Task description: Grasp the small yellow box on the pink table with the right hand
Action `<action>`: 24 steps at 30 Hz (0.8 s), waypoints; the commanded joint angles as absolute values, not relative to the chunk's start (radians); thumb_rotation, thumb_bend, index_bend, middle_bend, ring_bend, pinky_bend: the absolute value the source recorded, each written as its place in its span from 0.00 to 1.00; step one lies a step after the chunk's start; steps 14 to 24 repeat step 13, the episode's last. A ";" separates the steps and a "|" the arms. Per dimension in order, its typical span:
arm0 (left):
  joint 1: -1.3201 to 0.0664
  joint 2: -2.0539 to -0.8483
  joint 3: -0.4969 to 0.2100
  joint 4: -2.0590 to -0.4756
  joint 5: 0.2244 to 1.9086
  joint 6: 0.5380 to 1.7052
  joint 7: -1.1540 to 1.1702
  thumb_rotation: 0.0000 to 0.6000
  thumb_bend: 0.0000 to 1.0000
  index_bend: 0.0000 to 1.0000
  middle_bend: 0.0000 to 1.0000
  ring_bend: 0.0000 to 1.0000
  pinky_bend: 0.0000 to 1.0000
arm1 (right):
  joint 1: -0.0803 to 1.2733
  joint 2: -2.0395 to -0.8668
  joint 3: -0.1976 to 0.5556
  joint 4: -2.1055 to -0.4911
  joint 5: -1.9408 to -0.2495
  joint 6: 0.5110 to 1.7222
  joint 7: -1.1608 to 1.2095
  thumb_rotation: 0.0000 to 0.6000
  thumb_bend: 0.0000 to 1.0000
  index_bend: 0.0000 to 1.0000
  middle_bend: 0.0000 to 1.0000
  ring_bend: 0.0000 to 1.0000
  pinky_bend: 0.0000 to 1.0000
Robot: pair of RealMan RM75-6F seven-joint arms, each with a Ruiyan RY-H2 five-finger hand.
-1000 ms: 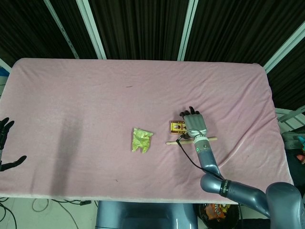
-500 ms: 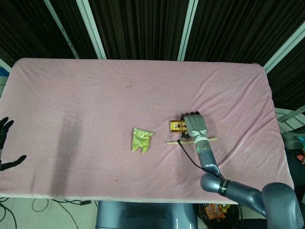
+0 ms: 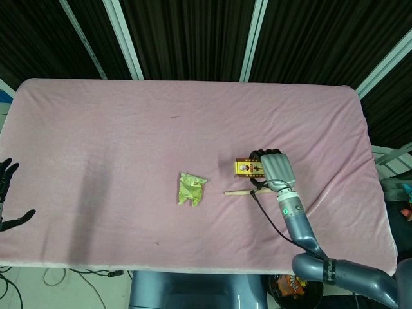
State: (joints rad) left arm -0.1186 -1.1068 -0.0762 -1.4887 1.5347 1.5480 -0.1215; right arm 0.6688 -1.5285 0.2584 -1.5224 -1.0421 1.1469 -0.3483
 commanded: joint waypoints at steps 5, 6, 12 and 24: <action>-0.114 -1.115 -0.071 -1.481 1.552 1.564 -0.107 1.00 0.01 0.00 0.00 0.00 0.00 | 0.480 -1.308 0.146 -1.762 -1.290 1.342 -0.180 1.00 0.45 0.63 0.57 0.36 0.31; -0.113 -1.116 -0.070 -1.481 1.554 1.567 -0.106 1.00 0.01 0.00 0.00 0.00 0.00 | 0.465 -1.294 0.134 -1.774 -1.313 1.357 -0.164 1.00 0.45 0.63 0.57 0.36 0.31; -0.108 -1.121 -0.069 -1.478 1.557 1.578 -0.099 1.00 0.01 0.00 0.00 0.00 0.00 | 0.384 -1.220 0.072 -1.824 -1.451 1.448 -0.066 1.00 0.45 0.63 0.57 0.36 0.31; -0.108 -1.121 -0.070 -1.478 1.556 1.578 -0.099 1.00 0.01 0.00 0.00 0.00 0.00 | 0.377 -1.215 0.067 -1.828 -1.464 1.456 -0.057 1.00 0.45 0.63 0.57 0.36 0.31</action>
